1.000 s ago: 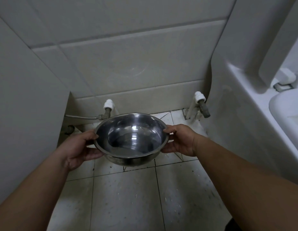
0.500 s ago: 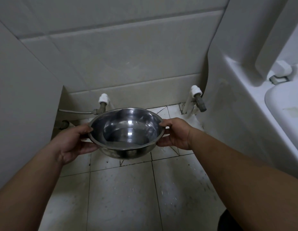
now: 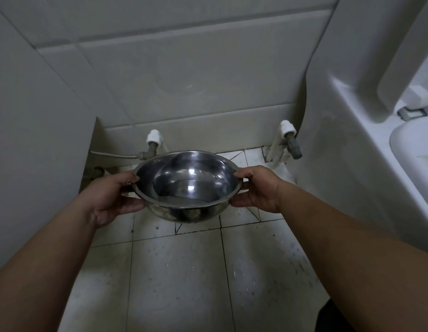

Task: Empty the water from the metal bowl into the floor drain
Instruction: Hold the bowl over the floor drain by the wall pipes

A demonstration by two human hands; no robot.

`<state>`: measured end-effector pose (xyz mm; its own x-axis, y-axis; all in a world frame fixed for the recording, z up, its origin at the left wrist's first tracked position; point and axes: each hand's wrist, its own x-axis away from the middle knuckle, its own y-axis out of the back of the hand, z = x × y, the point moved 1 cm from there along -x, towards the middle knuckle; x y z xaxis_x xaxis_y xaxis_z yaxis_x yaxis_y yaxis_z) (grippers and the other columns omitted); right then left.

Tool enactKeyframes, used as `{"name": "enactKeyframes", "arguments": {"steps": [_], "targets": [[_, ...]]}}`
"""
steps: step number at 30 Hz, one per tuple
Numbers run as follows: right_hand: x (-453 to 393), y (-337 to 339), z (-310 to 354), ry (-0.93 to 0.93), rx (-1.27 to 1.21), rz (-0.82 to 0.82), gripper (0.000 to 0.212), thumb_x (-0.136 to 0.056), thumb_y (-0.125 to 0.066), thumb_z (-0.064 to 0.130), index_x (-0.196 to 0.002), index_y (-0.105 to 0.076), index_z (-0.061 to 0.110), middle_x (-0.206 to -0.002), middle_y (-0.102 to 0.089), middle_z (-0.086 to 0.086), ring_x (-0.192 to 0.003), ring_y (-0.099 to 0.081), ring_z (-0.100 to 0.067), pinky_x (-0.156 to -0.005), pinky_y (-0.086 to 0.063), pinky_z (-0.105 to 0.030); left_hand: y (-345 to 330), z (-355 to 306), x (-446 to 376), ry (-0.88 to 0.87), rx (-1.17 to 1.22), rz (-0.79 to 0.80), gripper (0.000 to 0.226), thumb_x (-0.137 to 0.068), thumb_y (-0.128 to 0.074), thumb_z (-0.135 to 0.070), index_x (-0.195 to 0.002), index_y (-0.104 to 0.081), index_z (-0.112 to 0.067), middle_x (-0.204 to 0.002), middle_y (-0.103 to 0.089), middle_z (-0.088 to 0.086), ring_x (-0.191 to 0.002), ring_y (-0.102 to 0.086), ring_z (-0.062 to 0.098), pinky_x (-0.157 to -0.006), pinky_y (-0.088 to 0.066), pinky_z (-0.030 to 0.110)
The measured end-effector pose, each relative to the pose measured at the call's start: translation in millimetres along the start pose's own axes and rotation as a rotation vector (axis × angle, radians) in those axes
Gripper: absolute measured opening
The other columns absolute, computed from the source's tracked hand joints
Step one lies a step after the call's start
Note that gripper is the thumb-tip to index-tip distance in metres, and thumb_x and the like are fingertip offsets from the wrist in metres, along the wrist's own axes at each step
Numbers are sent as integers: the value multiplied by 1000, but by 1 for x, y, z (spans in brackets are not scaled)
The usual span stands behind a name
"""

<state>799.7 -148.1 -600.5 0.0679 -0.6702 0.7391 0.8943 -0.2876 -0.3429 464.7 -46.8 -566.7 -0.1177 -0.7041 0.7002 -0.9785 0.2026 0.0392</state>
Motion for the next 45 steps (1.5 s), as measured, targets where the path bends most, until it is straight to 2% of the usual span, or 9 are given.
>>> {"name": "enactKeyframes", "arguments": {"steps": [4, 8, 15, 22, 27, 34, 37, 41, 45], "targets": [[0, 1, 1, -2, 17, 4, 39, -96, -52, 12, -132, -57, -1, -112, -62, -25, -92, -71, -47, -75, -66, -50, -2, -1, 1, 0, 4, -6, 18, -96, -57, -14, -105, -73, -11, -104, -67, 17, -66, -78, 27, -59, -64, 37], [-2, 4, 0, -3, 26, 8, 38, -95, -53, 13, -131, -57, 0, -114, -61, -25, -93, -72, -47, -86, -63, -54, -6, -2, 5, -5, 1, -17, 17, -96, -57, -14, -105, -71, -9, -100, -67, 16, -64, -77, 27, -58, -64, 37], [-4, 4, 1, 5, 38, 11, 37, -97, -51, 13, -131, -57, 1, -114, -61, -24, -94, -72, -47, -88, -62, -56, -9, -6, 10, -11, 0, -18, 16, -95, -58, -13, -105, -70, -9, -100, -67, 16, -67, -78, 27, -60, -65, 37], [-5, 1, 1, 11, 34, 3, 35, -96, -51, 12, -129, -58, 1, -111, -62, -23, -88, -72, -47, -81, -65, -53, -8, -7, 12, -25, -4, -26, 18, -95, -58, -14, -107, -71, -9, -101, -68, 15, -68, -78, 27, -60, -65, 37], [-6, 2, 1, 7, 46, -4, 38, -96, -52, 14, -131, -57, 1, -113, -61, -24, -92, -72, -48, -96, -58, -59, -9, -8, 13, -37, -6, -26, 16, -95, -58, -13, -104, -70, -10, -99, -66, 15, -70, -75, 26, -58, -63, 35], [-2, -2, 2, 4, 47, 1, 37, -97, -51, 15, -131, -56, 1, -111, -62, -25, -84, -74, -46, -77, -66, -49, -6, -7, 12, -35, -18, -29, 14, -95, -60, -15, -102, -69, -9, -102, -67, 15, -66, -78, 26, -60, -64, 37], [-1, -2, 2, 6, 49, 1, 37, -97, -51, 15, -131, -57, 0, -108, -63, -24, -82, -74, -45, -75, -66, -49, -5, -7, 12, -36, -17, -26, 18, -95, -60, -16, -108, -70, -8, -105, -67, 16, -69, -78, 28, -62, -65, 38], [0, -2, 1, 3, 49, 0, 37, -97, -50, 14, -131, -56, 0, -106, -62, -24, -86, -72, -46, -82, -64, -51, -4, -7, 11, -41, -33, -19, 23, -96, -61, -19, -113, -71, -9, -106, -68, 15, -71, -77, 30, -71, -67, 43], [1, -3, 2, 5, 37, -3, 34, -97, -51, 14, -127, -57, 1, -107, -62, -24, -85, -72, -46, -80, -63, -50, -2, -7, 10, -49, -32, -10, 26, -95, -61, -21, -116, -72, -10, -106, -68, 15, -71, -78, 29, -68, -66, 41]]}}
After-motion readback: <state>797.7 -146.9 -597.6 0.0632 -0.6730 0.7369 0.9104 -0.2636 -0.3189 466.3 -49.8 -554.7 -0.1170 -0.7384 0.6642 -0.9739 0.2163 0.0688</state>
